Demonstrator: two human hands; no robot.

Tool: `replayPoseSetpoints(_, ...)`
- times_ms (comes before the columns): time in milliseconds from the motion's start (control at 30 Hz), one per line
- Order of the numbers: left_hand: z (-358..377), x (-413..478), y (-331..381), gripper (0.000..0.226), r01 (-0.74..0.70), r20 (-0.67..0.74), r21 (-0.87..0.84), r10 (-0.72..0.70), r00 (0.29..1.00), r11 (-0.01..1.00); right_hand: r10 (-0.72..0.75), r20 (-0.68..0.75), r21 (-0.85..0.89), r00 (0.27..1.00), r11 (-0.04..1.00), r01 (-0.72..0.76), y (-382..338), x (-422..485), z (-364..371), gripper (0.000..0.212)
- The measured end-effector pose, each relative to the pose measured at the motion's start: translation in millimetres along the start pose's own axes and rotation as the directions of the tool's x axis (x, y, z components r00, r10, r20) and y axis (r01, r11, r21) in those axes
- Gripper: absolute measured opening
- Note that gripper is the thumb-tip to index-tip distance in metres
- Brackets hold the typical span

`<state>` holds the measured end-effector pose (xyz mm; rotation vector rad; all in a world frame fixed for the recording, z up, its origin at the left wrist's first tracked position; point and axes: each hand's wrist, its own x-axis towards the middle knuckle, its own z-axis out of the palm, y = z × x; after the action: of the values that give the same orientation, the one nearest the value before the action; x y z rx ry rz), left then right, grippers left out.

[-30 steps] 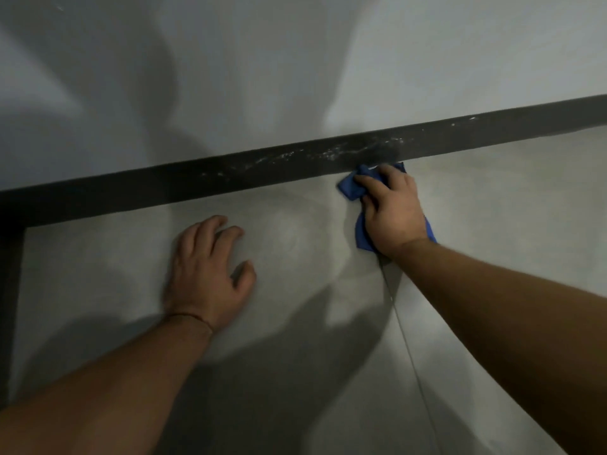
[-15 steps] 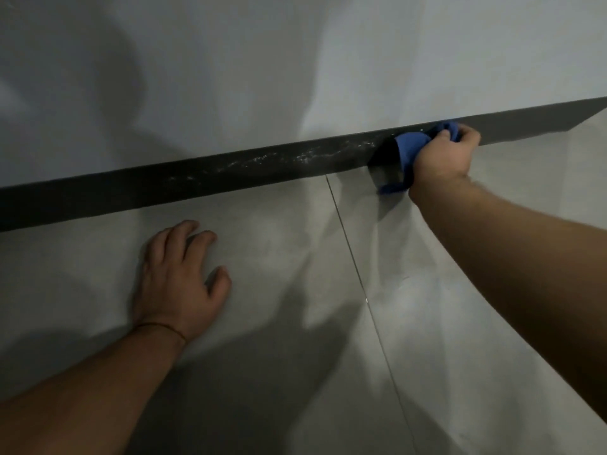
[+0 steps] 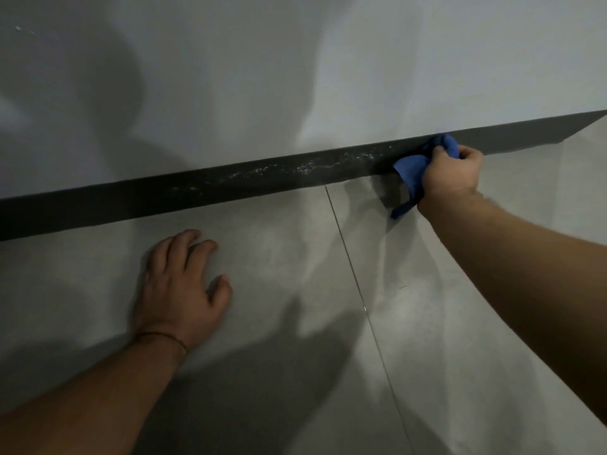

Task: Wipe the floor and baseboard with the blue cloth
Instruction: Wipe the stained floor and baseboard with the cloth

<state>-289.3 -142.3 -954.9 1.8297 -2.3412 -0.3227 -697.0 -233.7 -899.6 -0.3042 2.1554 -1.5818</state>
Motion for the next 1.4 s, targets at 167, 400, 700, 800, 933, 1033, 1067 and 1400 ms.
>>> replayPoseSetpoints(167,0,1,1,0.062,-0.008,-0.014,0.003,0.008,1.000,1.000,-0.005,0.078,0.013,0.997,1.000,0.004,9,-46,35,0.017)
replayPoseSetpoints(400,5,0,-2,0.059,0.004,-0.023,-0.009,-0.004,1.000,1.000,-0.031,0.209,-0.095,0.977,0.994,0.052,37,-60,33,0.017)
replayPoseSetpoints(700,10,1,-7,0.058,-0.011,-0.049,0.016,0.011,0.999,1.000,0.024,0.085,-0.046,0.996,0.999,-0.020,12,-56,37,0.016)
replayPoseSetpoints(800,9,1,-5,0.058,-0.006,-0.045,0.007,0.007,0.999,1.000,0.015,0.144,-0.032,0.989,0.999,-0.011,24,-85,52,0.014)
replayPoseSetpoints(933,6,0,-2,0.059,-0.005,-0.049,-0.006,0.005,0.999,1.000,0.032,0.239,-0.039,0.971,0.999,-0.023,36,-97,51,0.016)
replayPoseSetpoints(1033,5,1,-1,0.059,-0.009,-0.046,-0.010,0.009,0.999,1.000,0.061,0.155,-0.027,0.986,0.998,-0.058,27,-81,39,0.013)
replayPoseSetpoints(1067,4,1,-1,0.059,-0.008,-0.041,-0.011,0.008,0.999,1.000,0.068,0.110,-0.001,0.992,0.998,-0.069,22,-74,36,0.013)
replayPoseSetpoints(1400,6,1,-3,0.060,-0.010,-0.035,0.011,0.010,0.999,1.000,-0.062,0.130,0.008,0.990,0.998,0.061,18,-111,60,0.023)
